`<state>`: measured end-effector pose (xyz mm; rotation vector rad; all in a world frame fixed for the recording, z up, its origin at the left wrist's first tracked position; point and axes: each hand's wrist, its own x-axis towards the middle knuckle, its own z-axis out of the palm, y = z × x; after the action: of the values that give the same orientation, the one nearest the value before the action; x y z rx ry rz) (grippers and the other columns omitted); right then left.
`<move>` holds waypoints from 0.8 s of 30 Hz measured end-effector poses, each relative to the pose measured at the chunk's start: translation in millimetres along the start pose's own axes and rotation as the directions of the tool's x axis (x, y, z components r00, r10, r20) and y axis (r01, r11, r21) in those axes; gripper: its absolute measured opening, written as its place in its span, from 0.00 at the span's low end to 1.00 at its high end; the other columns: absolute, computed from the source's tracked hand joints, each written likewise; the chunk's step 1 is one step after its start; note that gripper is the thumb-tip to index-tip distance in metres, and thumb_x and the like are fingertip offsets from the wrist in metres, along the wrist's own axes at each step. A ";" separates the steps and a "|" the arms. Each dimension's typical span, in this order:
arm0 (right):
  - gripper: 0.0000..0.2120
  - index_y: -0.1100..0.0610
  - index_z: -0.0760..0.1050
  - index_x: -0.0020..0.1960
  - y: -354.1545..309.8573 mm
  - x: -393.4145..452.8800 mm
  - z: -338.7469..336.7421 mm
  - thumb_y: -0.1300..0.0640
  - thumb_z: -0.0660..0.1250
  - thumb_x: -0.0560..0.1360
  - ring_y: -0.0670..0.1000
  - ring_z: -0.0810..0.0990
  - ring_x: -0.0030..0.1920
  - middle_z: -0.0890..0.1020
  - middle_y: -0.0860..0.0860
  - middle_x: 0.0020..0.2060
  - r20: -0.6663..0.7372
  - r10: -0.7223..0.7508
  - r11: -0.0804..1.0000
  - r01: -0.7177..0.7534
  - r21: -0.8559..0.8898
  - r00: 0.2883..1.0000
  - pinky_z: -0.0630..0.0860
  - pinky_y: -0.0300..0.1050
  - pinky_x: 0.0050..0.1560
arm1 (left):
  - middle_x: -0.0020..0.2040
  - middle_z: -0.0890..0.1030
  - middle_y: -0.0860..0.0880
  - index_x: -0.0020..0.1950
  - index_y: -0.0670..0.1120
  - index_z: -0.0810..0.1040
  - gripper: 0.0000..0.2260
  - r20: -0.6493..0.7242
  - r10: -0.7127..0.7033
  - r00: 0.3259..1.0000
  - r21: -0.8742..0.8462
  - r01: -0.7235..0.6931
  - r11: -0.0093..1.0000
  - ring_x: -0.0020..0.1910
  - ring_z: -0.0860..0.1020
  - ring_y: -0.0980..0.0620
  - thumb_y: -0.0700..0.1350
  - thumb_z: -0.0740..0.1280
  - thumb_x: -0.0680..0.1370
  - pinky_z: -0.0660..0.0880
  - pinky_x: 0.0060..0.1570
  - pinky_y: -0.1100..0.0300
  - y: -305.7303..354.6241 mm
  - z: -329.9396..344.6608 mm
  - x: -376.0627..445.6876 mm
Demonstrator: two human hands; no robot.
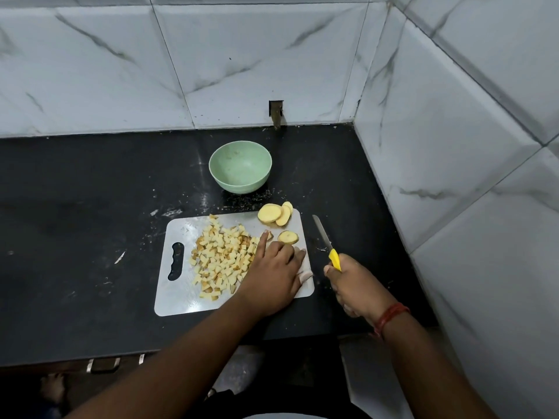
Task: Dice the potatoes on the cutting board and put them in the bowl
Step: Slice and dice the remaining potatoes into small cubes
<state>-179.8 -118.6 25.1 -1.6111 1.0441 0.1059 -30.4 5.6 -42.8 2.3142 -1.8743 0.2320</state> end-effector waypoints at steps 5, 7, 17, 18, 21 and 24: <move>0.09 0.55 0.67 0.49 0.9 4.4 5.4 0.50 0.58 0.81 0.48 0.66 0.26 0.70 0.53 0.33 -0.010 0.034 0.996 -0.035 -0.085 0.999 0.63 0.42 0.27 | 0.56 0.76 0.47 0.69 0.47 0.77 0.24 -0.039 -0.036 0.999 -0.040 0.035 0.999 0.57 0.74 0.44 0.60 0.53 0.84 0.57 0.77 0.36 -3.5 -1.9 -10.6; 0.08 0.53 0.67 0.48 1.7 6.6 9.2 0.49 0.58 0.80 0.50 0.68 0.29 0.71 0.54 0.35 -0.017 0.040 0.987 -0.042 -0.154 0.999 0.64 0.46 0.32 | 0.60 0.78 0.49 0.69 0.46 0.78 0.24 -0.068 -0.012 0.998 -0.077 0.007 0.997 0.60 0.74 0.46 0.59 0.54 0.85 0.55 0.79 0.41 -6.0 0.3 -16.1; 0.05 0.59 0.64 0.54 -12.2 -15.9 22.6 0.56 0.56 0.83 0.47 0.72 0.34 0.73 0.51 0.35 -0.008 -0.076 0.787 0.055 -0.614 0.997 0.63 0.39 0.30 | 0.73 0.73 0.48 0.75 0.43 0.74 0.26 0.005 -0.001 1.000 -0.081 0.001 0.997 0.70 0.71 0.43 0.59 0.54 0.85 0.58 0.77 0.36 -9.2 9.5 -27.0; 0.05 0.59 0.63 0.53 -12.6 -17.1 24.5 0.57 0.56 0.83 0.46 0.71 0.33 0.72 0.50 0.35 -0.001 -0.074 0.789 0.058 -0.611 0.997 0.62 0.38 0.29 | 0.72 0.73 0.48 0.75 0.43 0.74 0.26 -0.001 -0.001 1.000 -0.079 0.000 0.997 0.70 0.71 0.43 0.59 0.54 0.85 0.58 0.77 0.36 -9.1 9.9 -27.0; 0.06 0.60 0.63 0.57 -14.0 -19.0 29.8 0.59 0.57 0.82 0.46 0.70 0.33 0.72 0.51 0.36 0.005 -0.036 0.782 0.032 -0.623 0.999 0.60 0.38 0.28 | 0.71 0.75 0.48 0.74 0.43 0.75 0.26 -0.018 0.000 1.000 -0.076 -0.001 0.997 0.69 0.72 0.42 0.58 0.54 0.85 0.58 0.77 0.35 -9.4 11.9 -26.7; 0.15 0.64 0.63 0.66 -13.1 -16.6 34.1 0.60 0.57 0.82 0.47 0.70 0.34 0.74 0.54 0.41 -0.010 0.014 0.775 -0.017 -0.631 1.000 0.61 0.39 0.29 | 0.70 0.75 0.47 0.73 0.43 0.76 0.25 -0.022 0.012 1.000 -0.069 -0.014 0.997 0.68 0.72 0.42 0.57 0.53 0.86 0.58 0.77 0.36 -10.9 13.1 -26.0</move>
<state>-165.8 -81.7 32.7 -2.2091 1.0879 0.5156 -24.8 29.8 -61.5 2.2461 -1.8572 0.1893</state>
